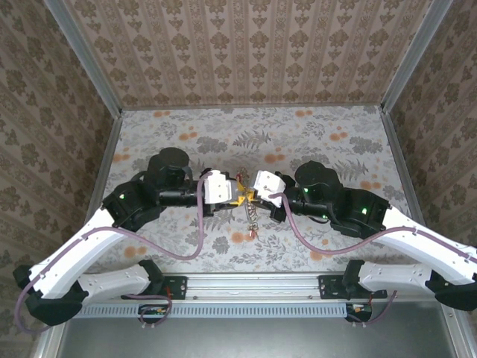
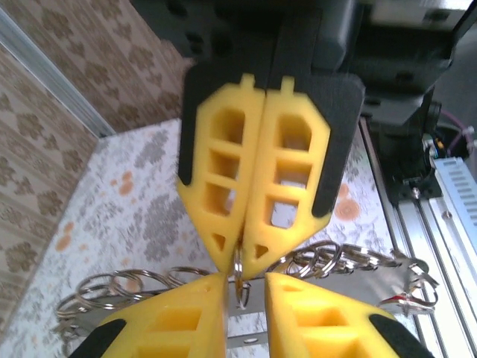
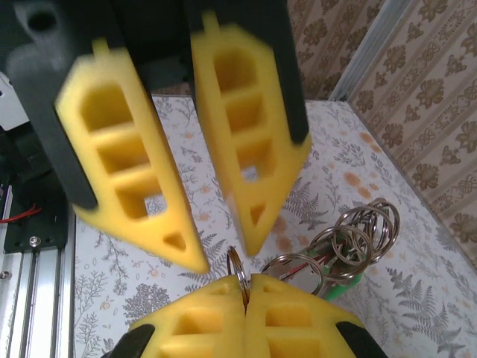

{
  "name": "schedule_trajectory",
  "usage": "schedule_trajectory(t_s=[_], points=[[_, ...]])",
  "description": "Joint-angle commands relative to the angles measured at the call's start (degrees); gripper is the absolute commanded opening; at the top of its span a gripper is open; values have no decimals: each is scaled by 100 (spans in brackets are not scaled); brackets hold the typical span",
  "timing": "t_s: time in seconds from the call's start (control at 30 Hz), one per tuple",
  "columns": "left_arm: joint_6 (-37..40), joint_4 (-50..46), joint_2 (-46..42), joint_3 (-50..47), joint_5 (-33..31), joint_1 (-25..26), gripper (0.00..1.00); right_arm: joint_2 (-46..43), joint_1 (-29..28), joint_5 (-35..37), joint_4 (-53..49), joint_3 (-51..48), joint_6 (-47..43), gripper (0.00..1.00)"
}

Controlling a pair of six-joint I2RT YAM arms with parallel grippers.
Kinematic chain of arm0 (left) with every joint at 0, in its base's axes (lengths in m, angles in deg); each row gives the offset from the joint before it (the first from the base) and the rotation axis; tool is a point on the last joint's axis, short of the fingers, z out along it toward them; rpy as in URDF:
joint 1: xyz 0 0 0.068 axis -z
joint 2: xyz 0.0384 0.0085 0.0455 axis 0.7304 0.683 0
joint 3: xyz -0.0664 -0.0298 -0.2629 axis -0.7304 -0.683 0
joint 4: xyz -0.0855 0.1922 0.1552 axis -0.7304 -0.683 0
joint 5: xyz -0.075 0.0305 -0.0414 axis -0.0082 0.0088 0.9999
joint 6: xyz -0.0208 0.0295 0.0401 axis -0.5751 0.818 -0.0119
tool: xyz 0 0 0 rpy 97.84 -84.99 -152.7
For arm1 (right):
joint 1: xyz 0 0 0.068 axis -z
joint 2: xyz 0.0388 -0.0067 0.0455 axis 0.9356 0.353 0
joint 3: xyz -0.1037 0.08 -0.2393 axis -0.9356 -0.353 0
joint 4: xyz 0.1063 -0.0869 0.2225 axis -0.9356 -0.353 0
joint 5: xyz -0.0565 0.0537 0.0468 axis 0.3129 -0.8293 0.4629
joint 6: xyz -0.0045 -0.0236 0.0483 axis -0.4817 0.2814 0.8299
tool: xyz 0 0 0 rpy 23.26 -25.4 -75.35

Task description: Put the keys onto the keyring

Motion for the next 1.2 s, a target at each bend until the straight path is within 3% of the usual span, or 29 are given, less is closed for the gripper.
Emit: schedule_trajectory(t_s=[0.0, 0.13, 0.23, 0.37, 0.53, 0.87, 1.07, 1.17], points=[[210, -282, 50, 134, -233, 83, 20, -5, 21, 95, 45, 247, -31, 0], [160, -227, 114, 122, -402, 113, 18, 13, 21, -4, 74, 253, -20, 0], [34, 13, 114, 31, -385, 113, 0, 35, 21, -7, 49, 249, -23, 0], [-214, 449, 9, -191, -330, 98, 0, -41, 20, -76, 84, 151, -31, 1], [-826, 1668, -498, -818, 541, -130, 0, -244, 21, -181, 271, -99, 77, 17], [-1714, 3142, -908, -1492, 1749, -517, 0, -404, 21, -399, 499, -241, 173, 18], [-2011, 3579, -899, -1687, 2003, -545, 0, -422, 21, -535, 631, -267, 189, 17], [-2075, 3679, -840, -1765, 1991, -549, 0, -431, 21, -607, 683, -282, 188, 11]])
